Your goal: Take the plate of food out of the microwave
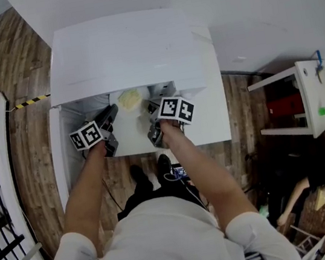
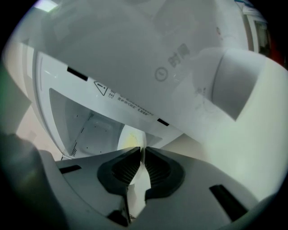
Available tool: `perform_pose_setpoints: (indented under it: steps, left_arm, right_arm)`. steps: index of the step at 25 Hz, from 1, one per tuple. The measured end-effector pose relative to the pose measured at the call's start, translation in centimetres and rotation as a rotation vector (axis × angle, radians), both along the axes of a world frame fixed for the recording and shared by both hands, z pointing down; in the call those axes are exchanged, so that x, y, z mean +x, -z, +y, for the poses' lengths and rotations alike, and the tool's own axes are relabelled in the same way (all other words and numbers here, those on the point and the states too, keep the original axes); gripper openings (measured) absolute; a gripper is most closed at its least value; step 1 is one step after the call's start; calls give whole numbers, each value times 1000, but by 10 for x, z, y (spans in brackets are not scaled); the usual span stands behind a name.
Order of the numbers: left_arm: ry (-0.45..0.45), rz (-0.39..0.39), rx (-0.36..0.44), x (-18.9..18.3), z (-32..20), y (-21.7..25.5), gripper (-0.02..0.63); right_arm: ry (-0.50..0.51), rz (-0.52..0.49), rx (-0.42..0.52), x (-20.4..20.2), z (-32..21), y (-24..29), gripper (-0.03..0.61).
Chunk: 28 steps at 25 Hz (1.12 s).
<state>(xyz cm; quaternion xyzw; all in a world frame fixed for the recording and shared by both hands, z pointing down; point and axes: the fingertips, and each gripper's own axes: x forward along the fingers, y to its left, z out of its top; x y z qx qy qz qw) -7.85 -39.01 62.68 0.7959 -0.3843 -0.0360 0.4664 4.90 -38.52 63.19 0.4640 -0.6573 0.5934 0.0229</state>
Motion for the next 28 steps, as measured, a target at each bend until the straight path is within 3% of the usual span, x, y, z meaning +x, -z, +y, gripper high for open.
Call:
perform_pose_setpoints:
  steps: [3, 19, 28]
  left_arm:
    - [3, -44, -1, -1, 3, -1, 89]
    - [18, -32, 7, 11, 38, 27, 72]
    - [-23, -32, 16, 23, 76, 46, 69]
  right_arm:
    - [2, -2, 2, 1, 2, 1, 35]
    - [11, -38, 29, 13, 32, 21, 35]
    - [32, -89, 36, 26, 71, 38, 34]
